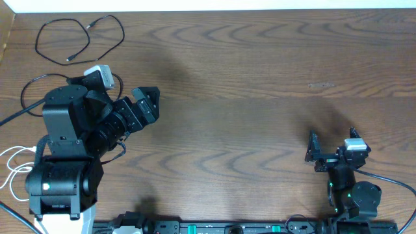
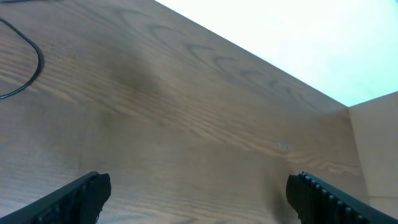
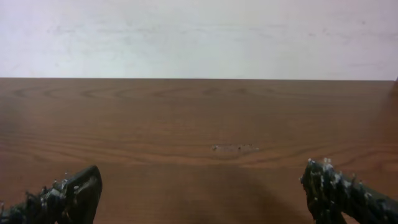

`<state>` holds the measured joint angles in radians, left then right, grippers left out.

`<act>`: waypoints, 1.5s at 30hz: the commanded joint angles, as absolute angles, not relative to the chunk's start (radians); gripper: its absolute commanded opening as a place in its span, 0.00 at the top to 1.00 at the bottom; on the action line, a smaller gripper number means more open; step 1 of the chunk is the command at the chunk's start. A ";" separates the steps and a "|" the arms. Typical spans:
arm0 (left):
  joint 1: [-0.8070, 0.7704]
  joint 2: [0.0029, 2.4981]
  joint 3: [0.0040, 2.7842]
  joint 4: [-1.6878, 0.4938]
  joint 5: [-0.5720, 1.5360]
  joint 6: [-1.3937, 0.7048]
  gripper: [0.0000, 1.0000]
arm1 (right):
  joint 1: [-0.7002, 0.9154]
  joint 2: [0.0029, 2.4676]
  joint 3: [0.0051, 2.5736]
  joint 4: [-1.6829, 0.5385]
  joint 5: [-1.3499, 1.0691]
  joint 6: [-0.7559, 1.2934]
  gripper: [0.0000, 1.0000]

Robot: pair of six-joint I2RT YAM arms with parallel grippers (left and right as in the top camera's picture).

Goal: Untangle cables

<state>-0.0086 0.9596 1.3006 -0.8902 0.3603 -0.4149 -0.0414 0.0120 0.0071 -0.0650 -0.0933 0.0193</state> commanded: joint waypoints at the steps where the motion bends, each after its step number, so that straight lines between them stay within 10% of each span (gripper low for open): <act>1: -0.008 0.961 1.315 -0.890 0.353 -0.413 0.04 | -0.036 0.006 0.006 -0.072 -0.081 0.048 0.01; 45: -0.008 0.961 1.315 -0.890 0.353 -0.413 0.04 | -0.036 0.006 0.006 -0.071 -0.081 0.036 0.01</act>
